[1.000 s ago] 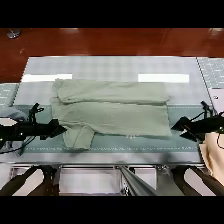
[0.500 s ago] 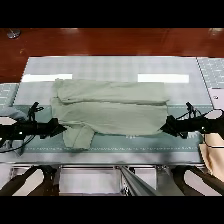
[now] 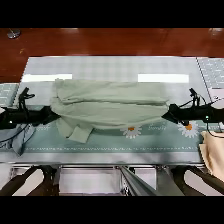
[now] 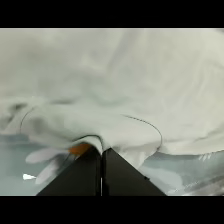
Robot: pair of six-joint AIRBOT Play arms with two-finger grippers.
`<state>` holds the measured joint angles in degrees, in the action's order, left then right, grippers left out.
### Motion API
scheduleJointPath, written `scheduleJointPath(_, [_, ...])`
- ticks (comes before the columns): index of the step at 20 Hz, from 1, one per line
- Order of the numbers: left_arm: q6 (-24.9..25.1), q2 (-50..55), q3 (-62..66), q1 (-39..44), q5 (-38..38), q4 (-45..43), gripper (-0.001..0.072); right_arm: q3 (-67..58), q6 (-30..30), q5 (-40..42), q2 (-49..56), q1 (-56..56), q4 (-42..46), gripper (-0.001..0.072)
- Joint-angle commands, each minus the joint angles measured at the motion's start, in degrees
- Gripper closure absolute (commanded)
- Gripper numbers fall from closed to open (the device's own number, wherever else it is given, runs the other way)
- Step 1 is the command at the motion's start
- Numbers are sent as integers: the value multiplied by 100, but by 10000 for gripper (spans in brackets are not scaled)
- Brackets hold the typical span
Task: Fold the shirts.
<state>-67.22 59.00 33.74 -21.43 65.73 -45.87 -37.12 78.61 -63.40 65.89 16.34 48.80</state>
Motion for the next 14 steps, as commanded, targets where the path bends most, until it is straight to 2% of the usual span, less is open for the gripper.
scheduleJointPath(1, [-4,125,688,2,-173,136,679,-721,-22,-131,216,-9,-46,668])
scheduleJointPath(5, [-162,1091,1563,422,-713,378,679,-1635,-85,111,1008,-9,-227,668])
scheduleJointPath(9, [-170,2505,2946,868,-728,409,679,-2511,-111,98,1928,-175,-382,668])
scheduleJointPath(12, [-734,3434,3805,931,-682,407,679,-3191,4,221,2590,-299,-389,668])
scheduleJointPath(14, [-918,3895,4293,931,-570,404,679,-3685,129,212,3001,-295,-409,668])
